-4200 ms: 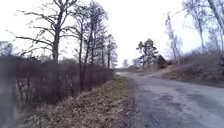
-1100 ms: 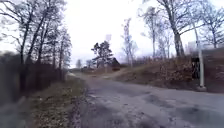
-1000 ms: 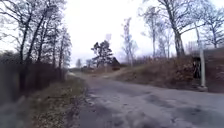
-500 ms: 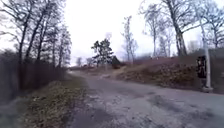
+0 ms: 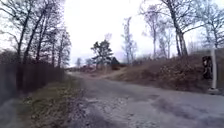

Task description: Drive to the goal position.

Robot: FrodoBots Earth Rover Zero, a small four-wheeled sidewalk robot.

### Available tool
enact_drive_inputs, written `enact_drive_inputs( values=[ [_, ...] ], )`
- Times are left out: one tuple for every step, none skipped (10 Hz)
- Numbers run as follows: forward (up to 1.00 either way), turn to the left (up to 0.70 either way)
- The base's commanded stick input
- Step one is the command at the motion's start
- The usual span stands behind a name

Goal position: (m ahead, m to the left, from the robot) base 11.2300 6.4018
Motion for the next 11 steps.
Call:
enact_drive_inputs(
  values=[
    [0.5,0.01],
    [0.5,0.01],
    [0.5,0.01],
    [0.5,0.01],
    [0.5,0.01],
    [0.5,0.01],
    [0.5,0.01],
    [0.5,0.01],
    [0.5,0.01],
    [0.5,0.01],
    [0.5,0.12]
  ],
)
